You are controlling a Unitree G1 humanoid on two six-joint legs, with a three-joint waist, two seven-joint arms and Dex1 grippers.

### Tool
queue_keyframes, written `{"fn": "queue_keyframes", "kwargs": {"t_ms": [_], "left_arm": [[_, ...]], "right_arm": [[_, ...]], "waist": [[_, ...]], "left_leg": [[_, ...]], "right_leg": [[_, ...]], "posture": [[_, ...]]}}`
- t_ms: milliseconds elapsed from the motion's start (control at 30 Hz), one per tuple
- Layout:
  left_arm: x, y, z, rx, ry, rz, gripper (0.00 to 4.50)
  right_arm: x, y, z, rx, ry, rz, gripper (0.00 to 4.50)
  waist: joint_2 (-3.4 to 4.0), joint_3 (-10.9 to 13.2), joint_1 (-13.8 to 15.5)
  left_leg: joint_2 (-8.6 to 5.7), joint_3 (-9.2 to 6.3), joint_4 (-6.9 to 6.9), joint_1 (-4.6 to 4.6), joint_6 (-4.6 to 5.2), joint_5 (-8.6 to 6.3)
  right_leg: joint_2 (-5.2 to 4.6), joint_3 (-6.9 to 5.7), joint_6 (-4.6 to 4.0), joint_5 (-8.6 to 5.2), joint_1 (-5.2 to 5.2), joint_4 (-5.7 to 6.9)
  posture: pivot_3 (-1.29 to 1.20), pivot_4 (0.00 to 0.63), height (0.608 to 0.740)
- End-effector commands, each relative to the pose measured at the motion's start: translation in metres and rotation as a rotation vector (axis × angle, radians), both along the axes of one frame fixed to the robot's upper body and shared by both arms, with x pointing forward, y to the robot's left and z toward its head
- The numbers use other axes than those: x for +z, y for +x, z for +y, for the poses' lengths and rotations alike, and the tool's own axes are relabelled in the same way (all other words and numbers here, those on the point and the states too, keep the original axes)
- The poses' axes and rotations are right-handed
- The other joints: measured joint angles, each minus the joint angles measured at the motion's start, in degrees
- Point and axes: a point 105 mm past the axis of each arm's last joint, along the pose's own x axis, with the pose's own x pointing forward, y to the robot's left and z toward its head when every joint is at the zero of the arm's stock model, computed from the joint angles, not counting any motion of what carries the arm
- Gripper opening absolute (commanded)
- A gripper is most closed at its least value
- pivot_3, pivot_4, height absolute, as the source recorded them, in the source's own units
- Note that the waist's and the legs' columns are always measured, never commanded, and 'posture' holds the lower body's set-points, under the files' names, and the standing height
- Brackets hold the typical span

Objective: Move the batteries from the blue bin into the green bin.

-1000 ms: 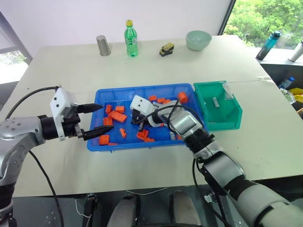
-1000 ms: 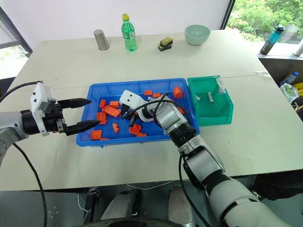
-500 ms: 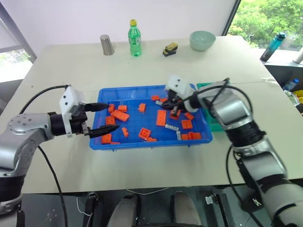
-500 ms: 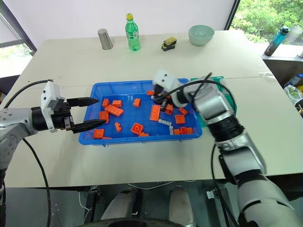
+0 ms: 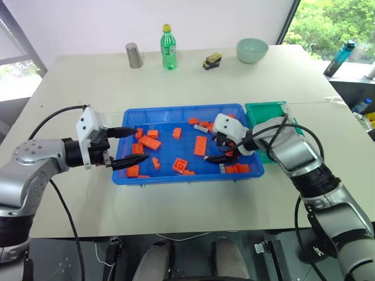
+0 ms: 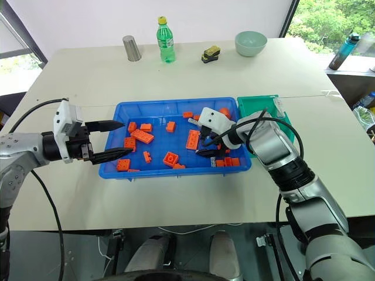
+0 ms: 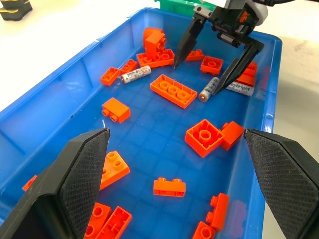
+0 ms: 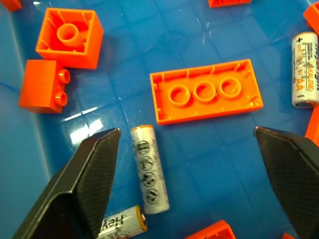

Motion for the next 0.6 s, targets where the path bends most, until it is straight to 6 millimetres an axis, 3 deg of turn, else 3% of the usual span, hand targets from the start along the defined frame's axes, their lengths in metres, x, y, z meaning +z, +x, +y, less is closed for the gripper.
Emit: {"fn": "queue_keyframes", "kwargs": {"t_ms": [33,233,600], "left_arm": [[0.008,-0.001,-0.006,-0.032,0.007,-0.036,4.50],[0.007,0.000,-0.014,-0.058,-0.008,-0.037,4.50],[0.003,-0.006,-0.026,-0.108,-0.018,-0.029,4.50]], "right_arm": [[0.022,0.001,0.002,0.013,0.015,-0.068,4.12],[0.033,-0.003,-0.006,0.064,-0.020,-0.077,4.12],[0.018,-0.002,-0.012,0.168,-0.155,-0.071,4.12]], "waist": [[0.00,0.00,-0.03],[0.00,0.00,0.06],[0.00,0.00,-0.12]], "left_leg": [[0.00,0.00,0.00,0.00,0.00,0.00],[0.01,0.00,0.01,0.00,0.00,0.00],[0.03,0.02,-0.01,-0.01,0.00,0.00]], "right_leg": [[0.01,0.00,0.00,0.00,0.01,-0.01],[0.01,-0.01,0.00,0.00,0.03,-0.05],[0.03,-0.01,0.00,0.00,0.02,-0.08]], "posture": [[0.00,0.150,0.727],[0.00,0.150,0.727],[0.00,0.150,0.727]]}}
